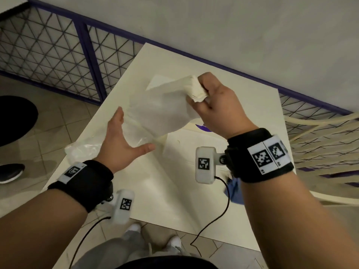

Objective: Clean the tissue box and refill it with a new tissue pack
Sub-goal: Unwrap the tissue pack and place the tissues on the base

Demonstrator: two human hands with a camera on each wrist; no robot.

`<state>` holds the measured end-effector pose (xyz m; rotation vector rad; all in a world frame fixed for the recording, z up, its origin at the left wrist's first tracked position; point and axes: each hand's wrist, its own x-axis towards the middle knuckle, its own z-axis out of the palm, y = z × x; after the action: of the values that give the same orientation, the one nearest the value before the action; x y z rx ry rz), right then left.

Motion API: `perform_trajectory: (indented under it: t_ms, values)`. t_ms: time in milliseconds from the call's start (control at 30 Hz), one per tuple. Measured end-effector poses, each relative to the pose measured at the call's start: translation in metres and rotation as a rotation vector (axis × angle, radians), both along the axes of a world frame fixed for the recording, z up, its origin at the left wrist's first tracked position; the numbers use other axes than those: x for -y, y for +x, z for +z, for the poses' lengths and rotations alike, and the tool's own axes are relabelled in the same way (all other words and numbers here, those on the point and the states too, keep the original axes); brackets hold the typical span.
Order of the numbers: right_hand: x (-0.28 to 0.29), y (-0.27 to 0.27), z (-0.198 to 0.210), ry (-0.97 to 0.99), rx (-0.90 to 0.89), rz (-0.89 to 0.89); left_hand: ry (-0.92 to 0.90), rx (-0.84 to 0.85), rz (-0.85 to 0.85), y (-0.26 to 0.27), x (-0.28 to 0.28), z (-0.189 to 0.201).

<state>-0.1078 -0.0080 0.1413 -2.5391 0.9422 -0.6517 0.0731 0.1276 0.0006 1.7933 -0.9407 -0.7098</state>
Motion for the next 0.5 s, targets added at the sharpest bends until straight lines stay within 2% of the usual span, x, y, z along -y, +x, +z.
perform_trajectory:
  t_ms: [100, 167, 233, 333, 433, 500]
  values:
    - [-0.006, -0.027, -0.012, 0.192, 0.072, -0.047, -0.139, -0.451, 0.002, -0.014, 0.018, 0.009]
    - [-0.012, -0.045, -0.026, 0.305, 0.117, -0.114, -0.178, -0.566, -0.036, -0.022, 0.027, 0.014]
    - [-0.016, -0.065, -0.048, 0.434, 0.212, -0.217, -0.162, -0.544, -0.085, -0.029, 0.032, 0.012]
    - [-0.026, -0.094, -0.087, 0.611, 0.355, -0.311, -0.025, -0.356, -0.186, -0.042, 0.033, 0.001]
    - [-0.039, -0.118, -0.120, 0.776, 0.408, -0.372, 0.051, -0.280, -0.242, -0.058, 0.027, -0.011]
    - [-0.047, -0.129, -0.141, 0.805, 0.395, -0.424, 0.071, -0.254, -0.251, -0.064, 0.023, -0.020]
